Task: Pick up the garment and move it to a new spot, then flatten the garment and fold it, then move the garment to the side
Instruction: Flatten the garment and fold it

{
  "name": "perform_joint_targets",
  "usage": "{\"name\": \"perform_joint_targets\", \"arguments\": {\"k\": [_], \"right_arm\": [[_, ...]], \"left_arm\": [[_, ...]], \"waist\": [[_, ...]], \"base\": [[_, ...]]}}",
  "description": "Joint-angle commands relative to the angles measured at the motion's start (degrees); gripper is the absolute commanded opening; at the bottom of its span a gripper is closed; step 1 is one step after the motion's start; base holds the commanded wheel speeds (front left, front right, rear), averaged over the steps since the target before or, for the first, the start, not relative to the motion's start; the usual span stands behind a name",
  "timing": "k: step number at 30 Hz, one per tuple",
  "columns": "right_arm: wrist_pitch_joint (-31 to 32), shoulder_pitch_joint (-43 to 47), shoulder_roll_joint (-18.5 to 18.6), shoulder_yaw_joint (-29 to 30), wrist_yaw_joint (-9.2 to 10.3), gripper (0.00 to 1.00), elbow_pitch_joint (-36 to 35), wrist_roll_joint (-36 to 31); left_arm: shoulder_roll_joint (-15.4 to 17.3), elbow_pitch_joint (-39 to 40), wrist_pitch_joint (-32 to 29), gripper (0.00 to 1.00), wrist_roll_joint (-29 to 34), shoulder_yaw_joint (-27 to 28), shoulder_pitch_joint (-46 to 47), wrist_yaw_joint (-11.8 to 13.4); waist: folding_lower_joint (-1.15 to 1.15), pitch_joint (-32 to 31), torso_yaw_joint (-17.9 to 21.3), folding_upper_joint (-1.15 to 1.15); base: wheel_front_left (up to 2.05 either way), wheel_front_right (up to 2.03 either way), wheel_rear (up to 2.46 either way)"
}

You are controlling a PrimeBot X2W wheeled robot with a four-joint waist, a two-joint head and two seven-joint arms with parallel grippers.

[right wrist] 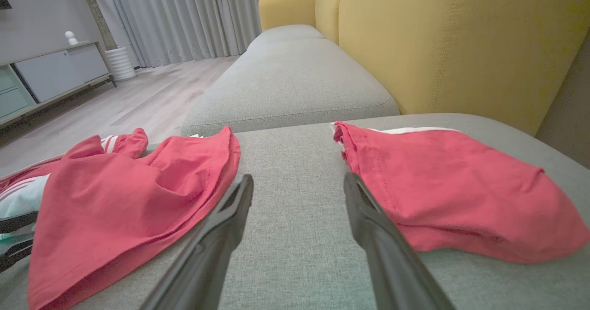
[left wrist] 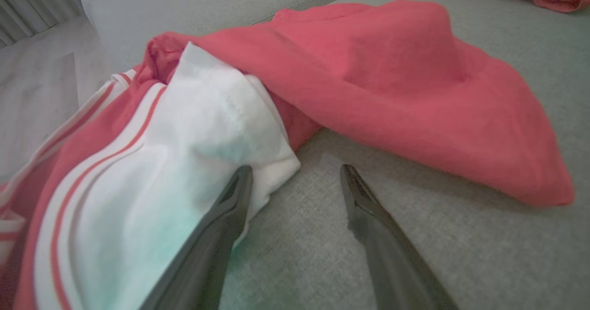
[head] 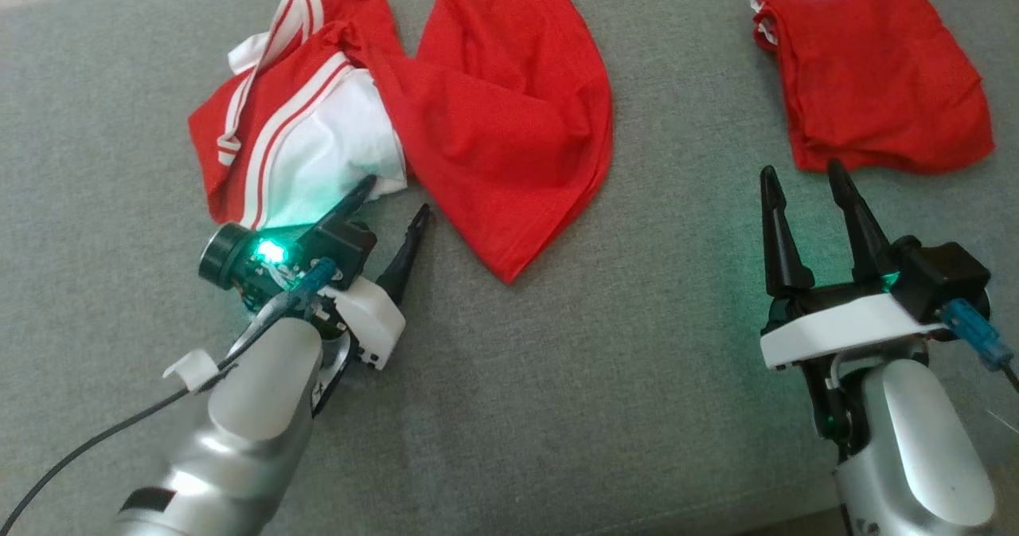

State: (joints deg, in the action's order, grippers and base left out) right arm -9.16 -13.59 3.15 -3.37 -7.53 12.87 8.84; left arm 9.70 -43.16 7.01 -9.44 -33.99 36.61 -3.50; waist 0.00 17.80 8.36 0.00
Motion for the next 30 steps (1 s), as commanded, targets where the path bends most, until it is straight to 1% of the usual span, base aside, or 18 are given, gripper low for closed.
{"name": "perform_joint_targets", "arguments": {"k": [1,4,6,16,17,18,19,20,26,30], "right_arm": [[-0.76,-1.47,-0.27,-1.11,0.04,1.0,-1.47,0.6],[-0.95,-1.61,-0.27,-1.26,0.04,1.0,-1.09,0.92],[-1.09,-1.69,-0.27,-1.39,0.04,1.0,-0.88,1.15],[-1.6,-2.25,-0.27,-1.87,0.04,1.0,-0.23,1.67],[-1.64,-2.24,-0.27,-1.91,0.04,1.0,-0.09,1.67],[-1.67,-2.23,-0.27,-1.93,0.04,1.0,0.04,1.67],[-1.7,-2.21,-0.27,-1.94,0.04,1.0,0.19,1.66],[-1.72,-2.19,-0.27,-1.94,0.04,1.0,0.34,1.65],[-1.6,-2.02,-0.27,-1.84,0.04,1.0,1.08,1.32],[-1.47,-1.65,-0.27,-1.64,0.04,1.0,1.46,1.11]], "left_arm": [[1.54,0.49,0.99,1.0,0.66,1.17,2.61,0.65],[1.62,-1.52,1.88,1.0,1.37,0.81,3.73,1.62],[1.43,-2.8,2.09,1.0,1.23,0.77,4.19,1.77],[0.17,-7.59,2.35,1.0,-0.68,0.82,6.12,0.72],[0.08,-7.95,2.51,0.87,-0.85,0.82,6.24,0.64],[-0.03,-8.27,2.66,0.39,-1.02,0.82,6.37,0.56],[-0.16,-8.56,2.84,0.16,-1.16,0.8,6.5,0.51],[-0.28,-8.82,3.06,0.0,-1.28,0.77,6.61,0.48],[-0.77,-9.41,4.54,0.0,-2.21,0.98,6.23,0.64],[-0.89,-8.83,5.8,0.0,-2.87,0.97,4.74,0.64]], "waist": [[0.0,0.2,0.28,0.0],[0.0,0.34,0.62,0.0],[0.0,0.42,0.8,0.0],[0.0,1.06,1.31,0.0],[0.0,1.04,1.31,0.0],[0.0,1.02,1.3,0.0],[0.0,0.99,1.26,0.0],[0.0,0.9,1.21,0.0],[0.0,-0.16,0.53,0.0],[0.0,-1.9,-0.75,0.0]], "base": [[0.0,0.0,0.0],[0.0,0.0,0.0],[0.0,0.0,0.0],[0.0,0.0,0.0],[0.0,0.0,0.0],[0.0,0.0,0.0],[0.0,0.0,0.0],[0.0,0.0,0.0],[0.0,0.0,0.0],[0.0,0.0,0.0]]}}
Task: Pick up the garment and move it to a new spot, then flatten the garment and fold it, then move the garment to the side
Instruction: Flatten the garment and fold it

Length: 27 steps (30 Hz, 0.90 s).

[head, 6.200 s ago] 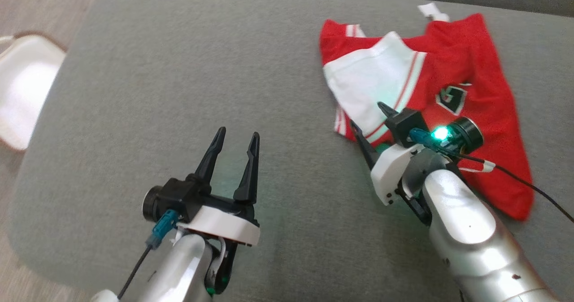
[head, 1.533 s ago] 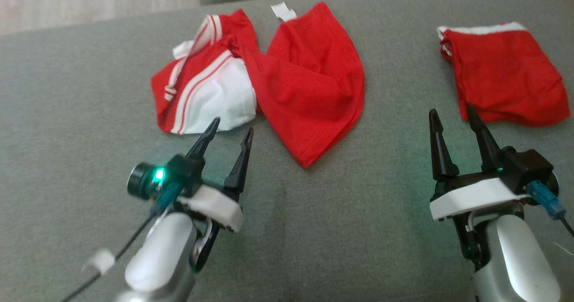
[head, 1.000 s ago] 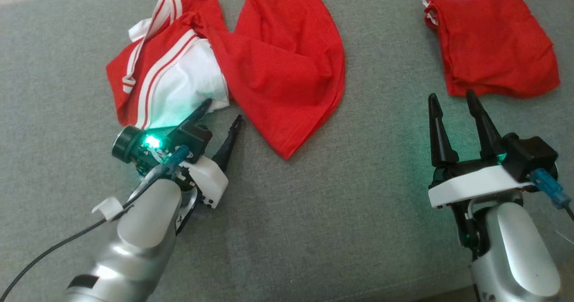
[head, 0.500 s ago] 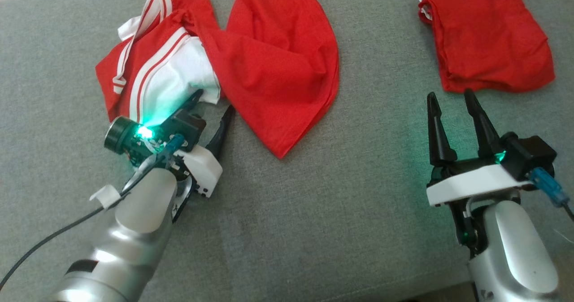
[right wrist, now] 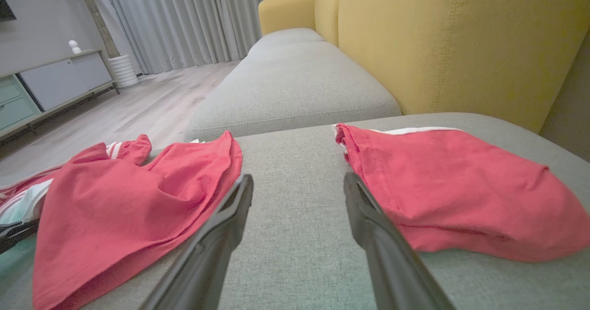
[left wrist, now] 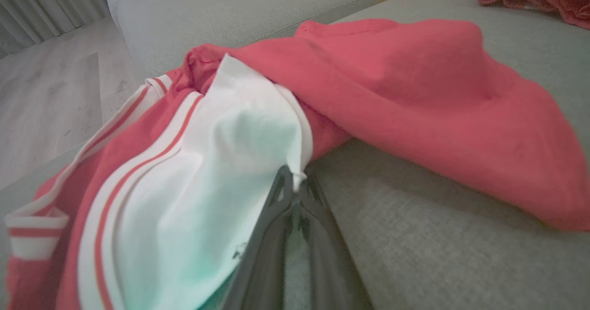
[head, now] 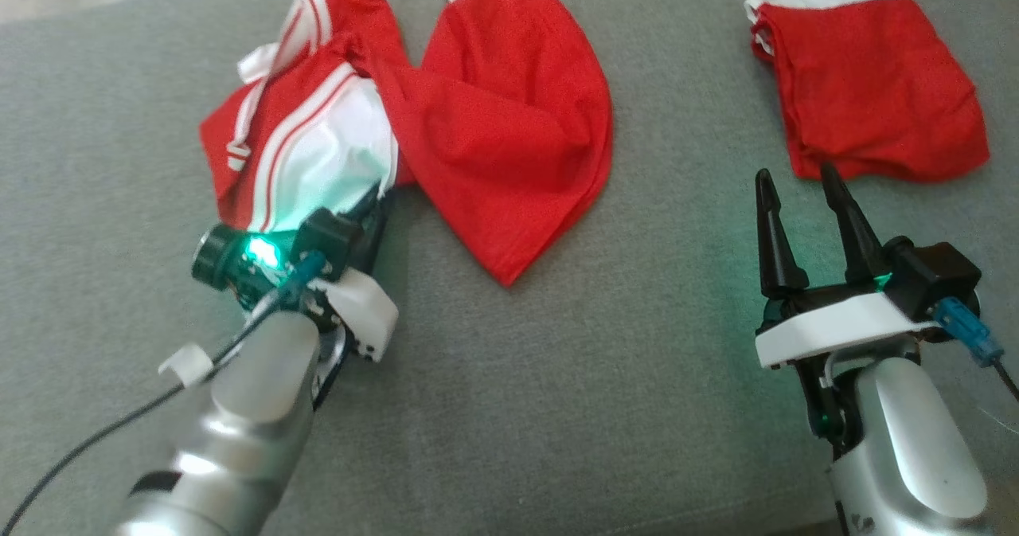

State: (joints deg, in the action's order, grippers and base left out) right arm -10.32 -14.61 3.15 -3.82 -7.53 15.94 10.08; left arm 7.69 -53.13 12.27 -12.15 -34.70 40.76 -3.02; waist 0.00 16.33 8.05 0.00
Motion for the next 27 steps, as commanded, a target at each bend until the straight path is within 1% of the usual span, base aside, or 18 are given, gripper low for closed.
{"name": "perform_joint_targets", "arguments": {"k": [1,6,11,16,23,27], "right_arm": [[-0.24,-0.47,-0.27,-1.19,0.04,1.0,-1.48,-0.16],[0.14,0.56,-0.27,-1.11,0.04,1.0,-0.36,-0.34],[0.66,1.81,-0.27,-1.52,0.04,1.0,0.92,-0.43],[1.21,2.61,-0.27,-2.53,0.04,1.0,1.9,-0.29],[1.37,3.72,-0.27,-3.16,0.04,1.0,2.78,0.25],[1.49,4.27,-0.27,-3.39,0.04,1.0,3.27,0.44]], "left_arm": [[1.18,1.48,0.81,0.0,-0.33,1.7,0.07,0.19],[2.3,4.15,1.76,0.0,-1.04,1.88,-3.18,0.51],[4.51,7.95,1.87,0.0,-1.48,1.72,-6.89,0.58],[7.05,12.96,0.27,0.0,-1.64,1.28,-10.4,0.9],[12.39,20.61,-3.04,0.0,-2.67,2.52,-16.38,3.0],[15.48,24.34,-5.33,0.0,-3.4,3.97,-19.91,5.32]], "waist": [[0.0,-0.98,-0.89,0.0],[0.0,-4.4,-3.91,0.0],[0.0,-7.98,-7.37,0.0],[0.0,-10.6,-9.88,0.0],[0.0,-12.87,-11.81,0.0],[0.0,-13.64,-12.48,0.0]], "base": [[0.0,0.0,0.0],[0.0,0.0,0.0],[0.0,0.0,0.0],[0.0,0.0,0.0],[0.0,0.0,0.0],[0.0,0.0,0.0]]}}
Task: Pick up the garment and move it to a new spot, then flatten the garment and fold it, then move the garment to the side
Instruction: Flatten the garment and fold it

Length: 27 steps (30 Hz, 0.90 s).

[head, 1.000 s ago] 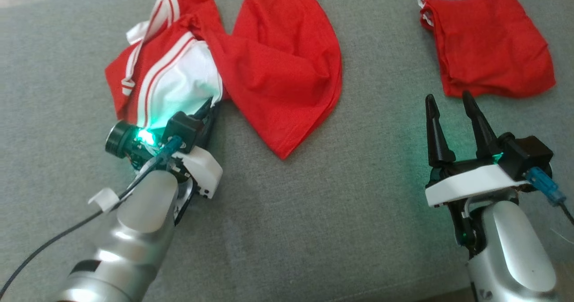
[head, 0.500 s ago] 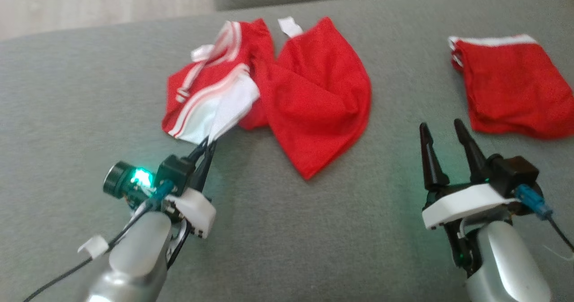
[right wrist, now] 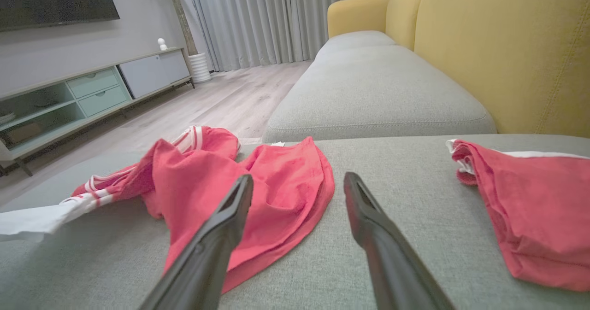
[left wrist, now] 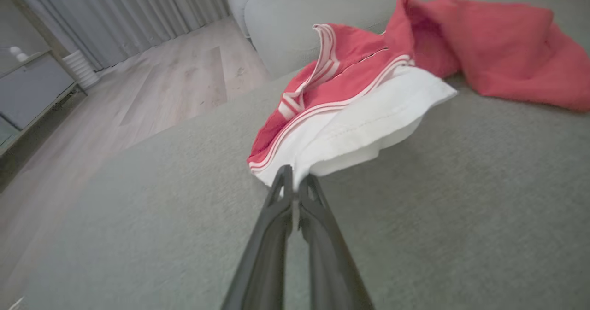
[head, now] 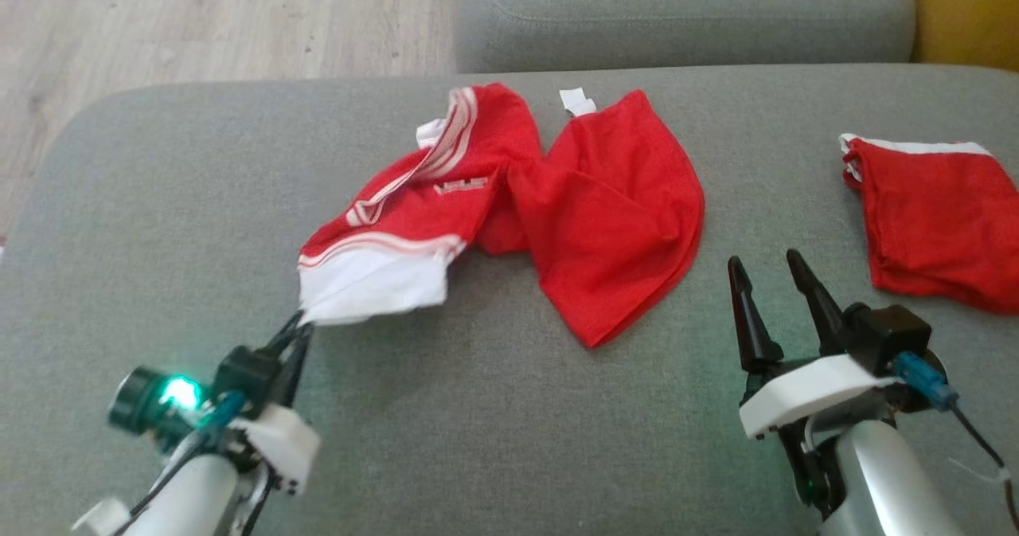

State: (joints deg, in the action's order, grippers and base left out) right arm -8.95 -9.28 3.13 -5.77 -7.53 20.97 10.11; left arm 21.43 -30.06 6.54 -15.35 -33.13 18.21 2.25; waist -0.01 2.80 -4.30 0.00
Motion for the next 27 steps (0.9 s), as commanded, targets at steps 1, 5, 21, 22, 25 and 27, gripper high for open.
{"name": "perform_joint_targets", "arguments": {"k": [1,5,21,22,25,27], "right_arm": [[0.24,-0.9,-0.25,-1.53,0.04,1.0,-1.53,0.35],[0.47,-0.79,-0.25,-1.64,0.04,1.0,-1.33,0.21],[0.96,0.14,-0.25,-1.15,0.04,1.0,-2.82,-0.71],[0.88,0.23,-0.25,-1.26,0.04,1.0,-3.06,-0.75],[0.73,0.5,-0.25,-1.39,0.04,1.0,-3.74,-0.76],[0.59,0.7,-0.25,-1.41,0.04,1.0,-4.09,-0.81]], "left_arm": [[2.88,2.5,-0.59,0.0,-0.62,3.3,1.09,1.54],[3.74,4.67,-2.23,0.0,-1.34,4.49,-1.44,4.34],[-2.1,13.1,5.1,1.0,-8.11,10.03,-5.76,9.66],[-2.88,13.91,5.88,1.0,-8.9,10.58,-6.08,9.64],[-4.88,16.72,7.6,1.0,-10.07,12.19,-6.92,9.96],[-6.13,18.24,8.11,1.0,-10.39,13.21,-7.63,10.18]], "waist": [[0.01,-0.43,-0.27,0.0],[0.01,-0.9,-0.35,0.0],[0.01,-1.53,0.03,0.0],[0.01,-1.52,0.04,0.0],[0.01,-1.31,-0.08,0.0],[0.01,-1.14,-0.22,0.0]], "base": [[0.0,0.0,0.0],[0.0,0.0,0.0],[0.0,0.0,0.0],[0.0,0.0,0.0],[0.0,0.0,0.0],[0.0,0.0,0.0]]}}
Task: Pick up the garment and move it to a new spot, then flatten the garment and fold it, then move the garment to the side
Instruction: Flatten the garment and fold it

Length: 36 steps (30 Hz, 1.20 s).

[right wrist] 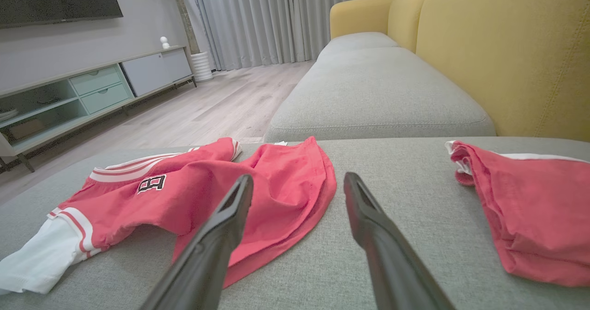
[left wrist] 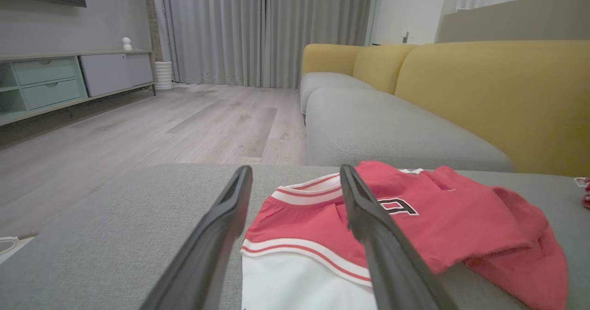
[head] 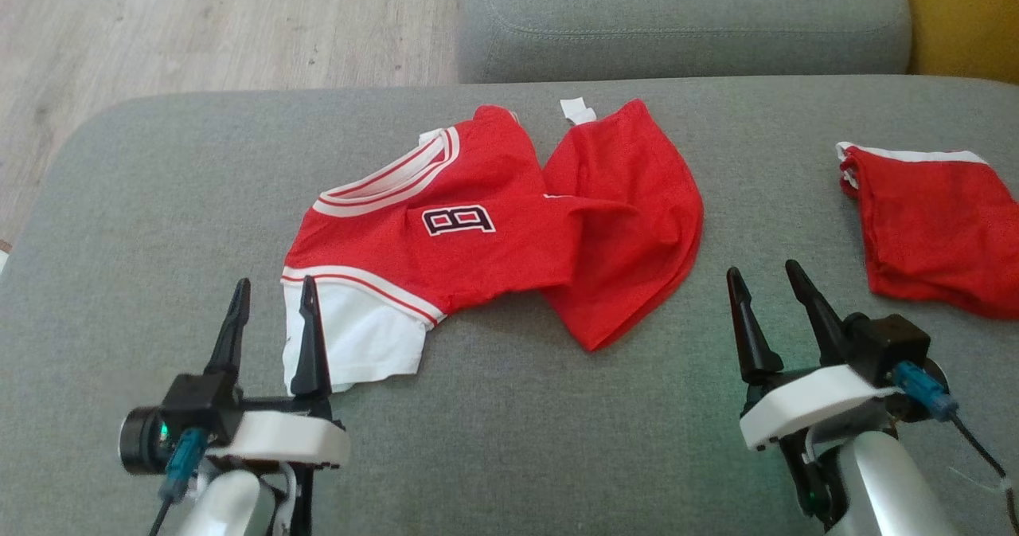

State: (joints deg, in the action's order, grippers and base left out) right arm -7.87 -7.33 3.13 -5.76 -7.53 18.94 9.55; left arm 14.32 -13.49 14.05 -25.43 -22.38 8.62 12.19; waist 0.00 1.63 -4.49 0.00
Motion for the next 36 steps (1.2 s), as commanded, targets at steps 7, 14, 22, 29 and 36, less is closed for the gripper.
{"name": "perform_joint_targets", "arguments": {"k": [7,14,22,29,36], "right_arm": [[-0.49,-1.36,-0.25,-1.74,0.04,1.0,-3.1,-0.77],[0.88,-3.06,-0.25,-5.33,0.04,1.0,-3.78,-2.56],[5.4,-6.22,-0.25,-13.91,0.04,1.0,1.54,-5.54],[8.38,-10.34,0.89,-19.45,0.04,1.0,9.37,-6.7],[11.47,-13.89,1.89,-23.43,0.04,1.0,16.34,-5.96]], "left_arm": [[-2.44,4.86,0.93,1.0,0.68,4.97,-0.29,-0.82],[-4.07,4.19,0.94,1.0,2.5,6.1,-0.01,-3.27],[-6.18,1.66,0.95,1.0,4.09,5.93,1.71,-5.54],[-7.66,-0.06,0.95,1.0,4.92,6.19,2.87,-7.19],[-8.58,-0.9,0.95,1.0,5.7,7.06,3.96,-8.39]], "waist": [[0.0,0.97,-0.57,0.0],[0.0,2.48,-1.54,0.0],[0.0,3.93,-3.34,0.0],[0.0,5.42,-4.83,0.0],[0.0,6.84,-5.58,0.0]], "base": [[0.0,0.0,0.0],[0.0,0.0,0.0],[0.0,0.0,0.0],[0.0,0.0,0.0],[0.0,0.0,0.0]]}}
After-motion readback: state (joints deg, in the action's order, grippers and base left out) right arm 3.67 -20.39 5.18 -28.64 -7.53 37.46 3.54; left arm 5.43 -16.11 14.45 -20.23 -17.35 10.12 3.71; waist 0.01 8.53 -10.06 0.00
